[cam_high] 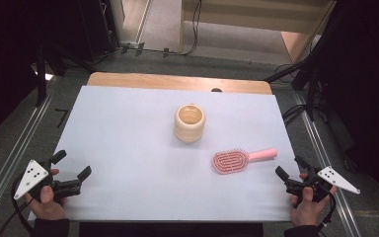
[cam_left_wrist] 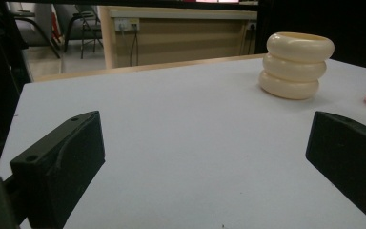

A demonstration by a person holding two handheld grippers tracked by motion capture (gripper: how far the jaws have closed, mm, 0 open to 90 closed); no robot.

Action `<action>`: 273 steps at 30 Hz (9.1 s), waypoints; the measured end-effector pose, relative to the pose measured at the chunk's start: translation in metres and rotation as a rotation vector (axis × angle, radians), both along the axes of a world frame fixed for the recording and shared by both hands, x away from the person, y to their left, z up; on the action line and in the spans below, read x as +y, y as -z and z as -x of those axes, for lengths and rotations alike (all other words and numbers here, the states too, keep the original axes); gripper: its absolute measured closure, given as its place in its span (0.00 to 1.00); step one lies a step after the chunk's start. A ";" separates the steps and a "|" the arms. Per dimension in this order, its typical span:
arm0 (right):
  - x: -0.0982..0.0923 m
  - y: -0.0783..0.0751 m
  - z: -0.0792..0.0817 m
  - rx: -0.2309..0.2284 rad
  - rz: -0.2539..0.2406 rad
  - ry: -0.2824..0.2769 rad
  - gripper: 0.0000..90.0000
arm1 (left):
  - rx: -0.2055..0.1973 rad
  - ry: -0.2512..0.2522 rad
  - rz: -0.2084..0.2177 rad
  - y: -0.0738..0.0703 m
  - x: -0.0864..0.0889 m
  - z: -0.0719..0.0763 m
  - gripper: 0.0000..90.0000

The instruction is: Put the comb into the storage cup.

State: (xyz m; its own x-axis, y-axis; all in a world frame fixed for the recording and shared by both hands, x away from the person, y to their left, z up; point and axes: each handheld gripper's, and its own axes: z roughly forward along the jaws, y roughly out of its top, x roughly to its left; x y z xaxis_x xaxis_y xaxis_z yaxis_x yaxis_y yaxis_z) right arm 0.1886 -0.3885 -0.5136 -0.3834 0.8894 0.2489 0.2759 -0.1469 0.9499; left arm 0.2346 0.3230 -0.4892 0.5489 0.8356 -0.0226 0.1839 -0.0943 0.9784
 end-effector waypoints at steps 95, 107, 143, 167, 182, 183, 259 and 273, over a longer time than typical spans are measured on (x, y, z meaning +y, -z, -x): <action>0.040 -0.021 -0.102 0.712 0.561 -0.265 0.98 | -0.007 0.035 -0.019 0.001 -0.002 0.000 0.00; 0.046 -0.024 -0.081 0.722 0.608 -0.328 0.98 | -0.006 0.035 -0.022 0.001 -0.003 0.000 0.00; 0.063 -0.040 -0.052 0.706 0.599 -0.389 0.82 | -0.006 0.038 -0.022 0.001 -0.003 0.000 0.00; 0.087 -0.032 -0.052 0.829 0.617 -0.425 0.68 | -0.006 0.040 -0.019 0.001 -0.003 0.000 0.00; 0.097 -0.026 -0.055 0.884 0.639 -0.395 0.74 | -0.006 0.042 -0.021 0.001 -0.003 0.000 0.00; 0.098 -0.026 -0.055 0.887 0.642 -0.388 0.74 | -0.006 0.042 -0.020 0.001 -0.003 0.000 0.00; 0.116 -0.063 -0.045 0.506 0.442 -0.348 0.76 | -0.004 0.057 -0.037 -0.001 -0.006 -0.001 0.00; 0.133 -0.071 -0.051 0.419 0.407 -0.368 0.76 | -0.001 0.060 -0.039 -0.001 -0.006 -0.001 0.00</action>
